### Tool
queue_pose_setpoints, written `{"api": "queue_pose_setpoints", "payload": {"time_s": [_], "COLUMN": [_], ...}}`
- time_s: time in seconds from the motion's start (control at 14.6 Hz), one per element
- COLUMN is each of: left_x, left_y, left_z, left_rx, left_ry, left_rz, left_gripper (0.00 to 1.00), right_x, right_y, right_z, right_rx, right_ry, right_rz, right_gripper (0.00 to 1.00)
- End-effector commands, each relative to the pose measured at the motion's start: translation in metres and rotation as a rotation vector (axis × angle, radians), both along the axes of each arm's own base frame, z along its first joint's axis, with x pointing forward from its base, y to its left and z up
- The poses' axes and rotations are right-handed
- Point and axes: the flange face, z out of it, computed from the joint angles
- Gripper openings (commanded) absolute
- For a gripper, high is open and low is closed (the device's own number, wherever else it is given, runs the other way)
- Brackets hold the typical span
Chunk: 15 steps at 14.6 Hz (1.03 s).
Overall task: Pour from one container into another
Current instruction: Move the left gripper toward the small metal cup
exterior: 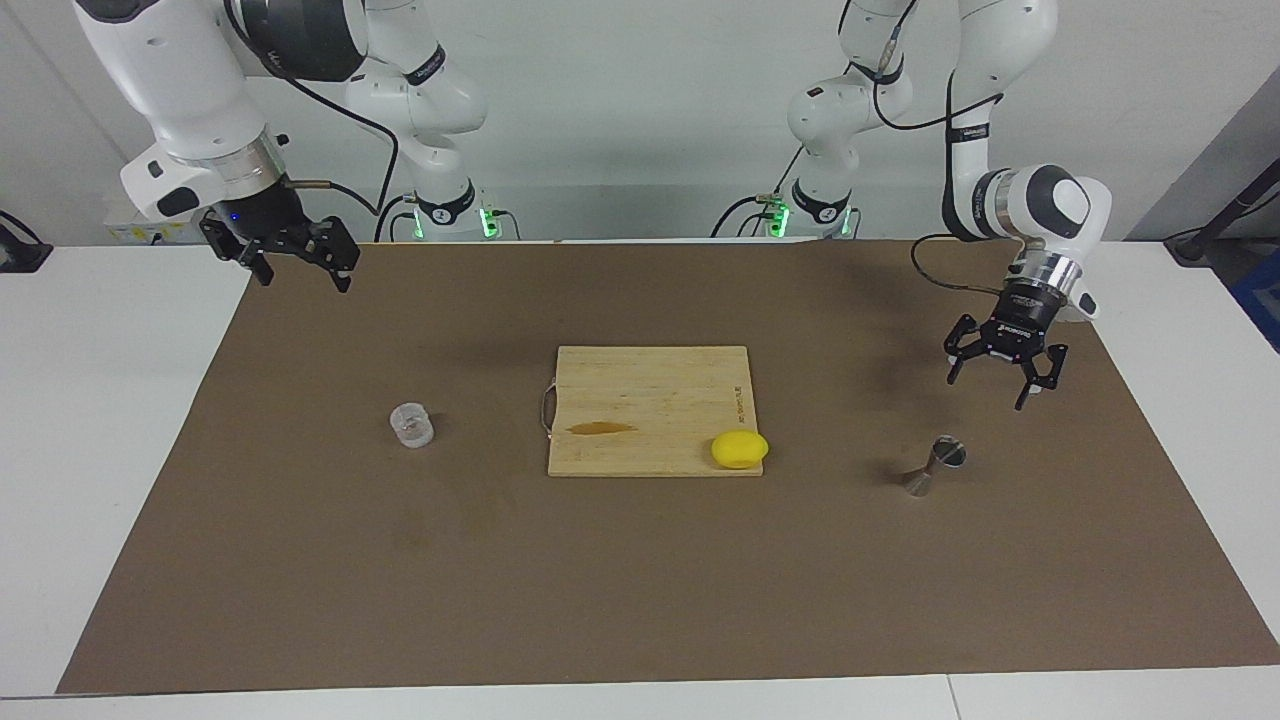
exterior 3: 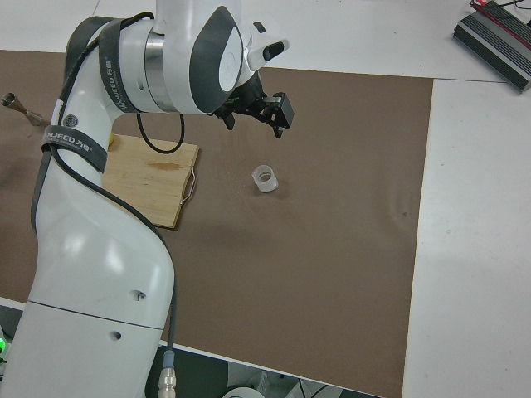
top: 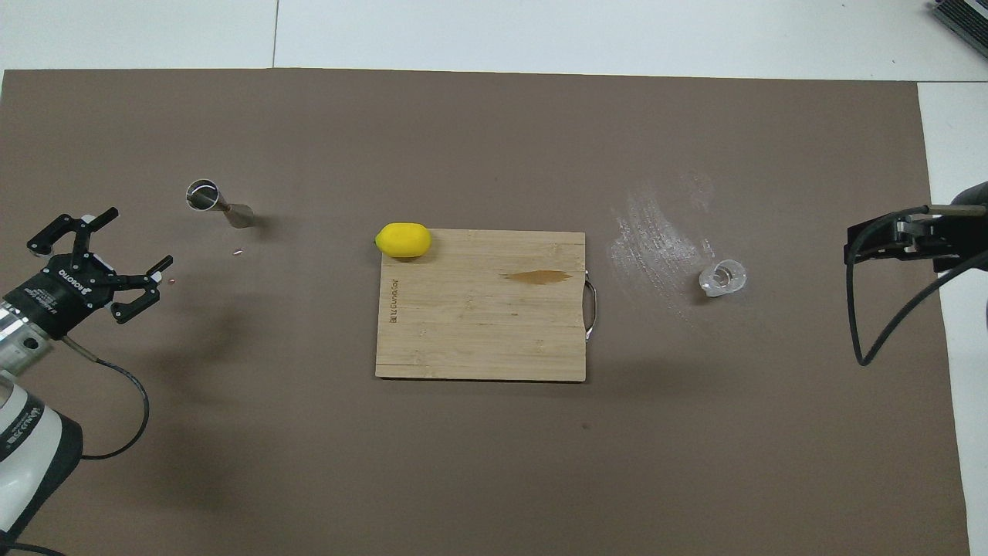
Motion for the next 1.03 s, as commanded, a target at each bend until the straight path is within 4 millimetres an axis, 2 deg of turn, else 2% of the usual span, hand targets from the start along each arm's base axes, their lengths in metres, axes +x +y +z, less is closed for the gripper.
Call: {"api": "queue_pose_setpoints", "payload": {"time_s": [0.0, 0.27, 0.62, 0.96], "left_x": [-0.008, -0.007, 0.003, 0.012], "left_y": [0.0, -0.008, -0.048, -0.065], "left_z": [-0.02, -0.032, -0.035, -0.04], "left_rx": [-0.112, -0.193, -0.234, -0.243], "left_ry": [0.02, 0.055, 0.061, 0.082], "left_rz": [0.094, 0.168, 0.178, 0.219], "left_gripper": [1.0, 1.0, 1.0, 1.0], "right_x": [-0.005, -0.005, -0.005, -0.005], "right_y": [-0.003, -0.002, -0.002, -0.003], "right_z": [0.002, 0.001, 0.002, 0.002], "right_rx": [-0.007, -0.007, -0.007, -0.007], "right_ry": [-0.007, -0.005, -0.007, -0.007], "right_rz": [0.017, 0.018, 0.018, 0.017], "right_gripper": [1.0, 1.0, 1.0, 1.0]}}
